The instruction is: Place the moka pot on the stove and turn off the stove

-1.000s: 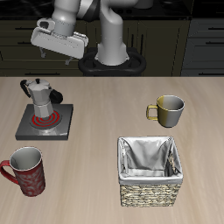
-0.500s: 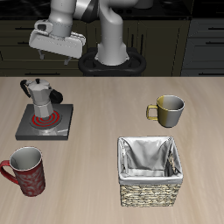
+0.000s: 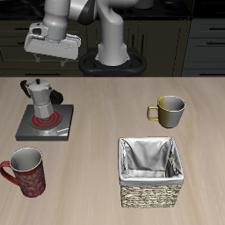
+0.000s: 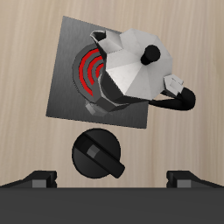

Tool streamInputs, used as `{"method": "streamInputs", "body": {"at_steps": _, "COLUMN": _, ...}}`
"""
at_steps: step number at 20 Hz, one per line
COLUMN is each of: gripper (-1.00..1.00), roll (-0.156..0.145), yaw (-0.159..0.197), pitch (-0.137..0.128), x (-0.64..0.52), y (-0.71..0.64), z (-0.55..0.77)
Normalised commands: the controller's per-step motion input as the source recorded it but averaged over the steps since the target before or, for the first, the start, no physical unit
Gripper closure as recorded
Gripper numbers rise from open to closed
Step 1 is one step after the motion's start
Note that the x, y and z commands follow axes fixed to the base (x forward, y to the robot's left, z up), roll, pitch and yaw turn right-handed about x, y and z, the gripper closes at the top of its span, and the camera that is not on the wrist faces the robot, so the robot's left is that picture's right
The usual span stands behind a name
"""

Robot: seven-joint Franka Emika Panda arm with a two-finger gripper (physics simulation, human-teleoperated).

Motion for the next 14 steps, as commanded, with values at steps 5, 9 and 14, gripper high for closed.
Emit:
{"method": "streamInputs", "body": {"at_steps": 5, "gripper": -1.00, "roll": -0.023, "yaw": 0.045, "pitch": -0.001, "x": -0.11, "y": -0.13, "z": -0.11}}
{"method": "streamInputs", "body": {"at_steps": 9, "gripper": -1.00, "roll": 0.012, "yaw": 0.083, "pitch": -0.004, "x": -0.15, "y": -0.12, "z": -0.06}}
{"method": "streamInputs", "body": {"at_steps": 14, "gripper": -1.00, "roll": -0.001, "yaw": 0.047, "pitch": -0.001, "x": -0.11, "y": -0.17, "z": -0.01}}
